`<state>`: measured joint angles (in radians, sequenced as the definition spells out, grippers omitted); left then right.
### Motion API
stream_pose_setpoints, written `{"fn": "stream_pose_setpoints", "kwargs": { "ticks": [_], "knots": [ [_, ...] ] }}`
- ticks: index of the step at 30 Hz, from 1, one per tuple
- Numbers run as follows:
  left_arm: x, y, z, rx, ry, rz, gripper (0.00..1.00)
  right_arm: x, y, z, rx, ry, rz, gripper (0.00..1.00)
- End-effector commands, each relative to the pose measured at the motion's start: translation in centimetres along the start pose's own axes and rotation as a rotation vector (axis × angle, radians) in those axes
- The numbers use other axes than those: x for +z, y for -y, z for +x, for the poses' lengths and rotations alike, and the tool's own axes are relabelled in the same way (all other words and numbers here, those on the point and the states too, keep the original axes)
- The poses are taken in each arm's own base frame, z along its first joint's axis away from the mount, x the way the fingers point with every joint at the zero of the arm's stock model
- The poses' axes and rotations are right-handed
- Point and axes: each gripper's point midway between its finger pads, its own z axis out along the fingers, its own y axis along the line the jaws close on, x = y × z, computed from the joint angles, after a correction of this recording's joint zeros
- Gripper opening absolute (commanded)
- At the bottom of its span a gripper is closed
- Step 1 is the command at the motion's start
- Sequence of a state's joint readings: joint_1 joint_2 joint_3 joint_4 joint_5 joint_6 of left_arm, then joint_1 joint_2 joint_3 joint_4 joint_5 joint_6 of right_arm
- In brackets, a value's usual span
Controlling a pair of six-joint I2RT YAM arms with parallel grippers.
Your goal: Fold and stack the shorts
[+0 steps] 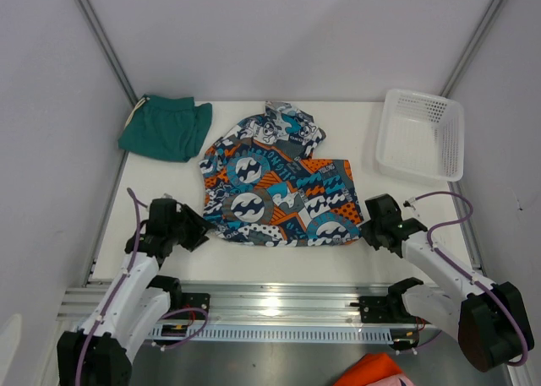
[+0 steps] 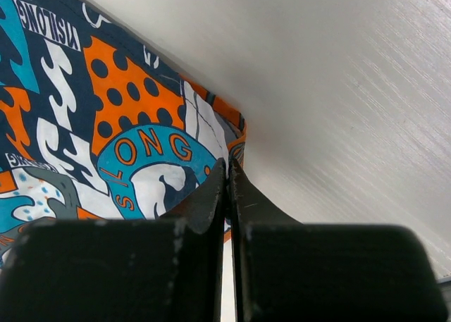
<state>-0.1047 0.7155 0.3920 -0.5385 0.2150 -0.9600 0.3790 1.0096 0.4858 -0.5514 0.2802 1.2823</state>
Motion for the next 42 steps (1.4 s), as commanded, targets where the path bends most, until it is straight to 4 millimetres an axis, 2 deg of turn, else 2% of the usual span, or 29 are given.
{"fn": "stream_pose_setpoints", "kwargs": {
  "ticks": [1,5,11,19,21,26,27,28,29,32,33,34,38,39,41,42],
  "knots": [
    [1.0,0.2,0.8,-0.052,-0.031,-0.001,0.5,0.1,-0.1,-0.6,0.015,0.031,-0.007,0.0],
    [1.8,-0.5,1.1,-0.043,-0.033,-0.031,0.46,0.1,-0.1,-0.5,0.018,0.027,-0.009,0.0],
    [3.0,-1.0,1.4,-0.053,-0.047,-0.04,0.45,0.2,-0.2,-0.4,0.014,0.023,-0.01,0.0],
    [4.5,-0.8,0.4,-0.078,-0.024,-0.063,0.48,0.1,-0.4,-0.3,0.022,0.012,-0.02,0.0],
    [4.8,-0.5,-0.4,-0.073,-0.001,-0.073,0.49,0.1,-0.3,-0.2,0.019,0.011,-0.018,0.0],
    [6.8,-1.9,-0.3,-0.072,-0.018,-0.134,0.47,-0.1,-0.4,-0.2,0.021,0.005,-0.025,0.0],
    [7.0,-0.5,-0.9,-0.065,-0.013,-0.108,0.46,-0.2,-0.5,-0.2,0.022,0.004,-0.028,0.0],
    [7.7,-2.5,0.4,-0.07,-0.05,-0.158,0.45,-0.2,-0.5,-0.2,0.024,0.006,-0.031,0.0],
    [8.0,-2.6,0.7,-0.063,-0.062,-0.162,0.45,-0.3,-0.5,-0.2,0.024,0.004,-0.033,0.0],
    [9.0,-2.9,1.4,-0.044,-0.089,-0.179,0.31,-0.3,-0.6,-0.1,0.025,0.001,-0.035,0.0],
    [9.2,-2.8,1.6,-0.037,-0.103,-0.177,0.08,-0.4,-0.6,-0.2,0.027,0.001,-0.035,0.0],
    [9.3,-3.1,1.9,-0.031,-0.12,-0.184,0.0,-0.5,-0.6,-0.2,0.025,0.004,-0.035,0.0],
    [8.8,-3.3,1.4,-0.002,-0.105,-0.222,0.0,-1.1,-0.8,-0.7,0.023,0.014,-0.035,0.0],
    [8.2,-2.6,0.7,0.009,-0.073,-0.207,0.0,-1.3,-0.4,-0.8,0.017,0.017,-0.019,0.0],
    [7.0,-3.3,0.0,0.033,-0.036,-0.258,0.0,-2.2,-0.5,-1.1,0.019,0.019,-0.015,0.0],
    [6.1,-2.3,-1.0,0.049,0.012,-0.235,0.0,-2.5,-0.5,-1.2,0.017,0.021,-0.012,0.0]
  ]
}}
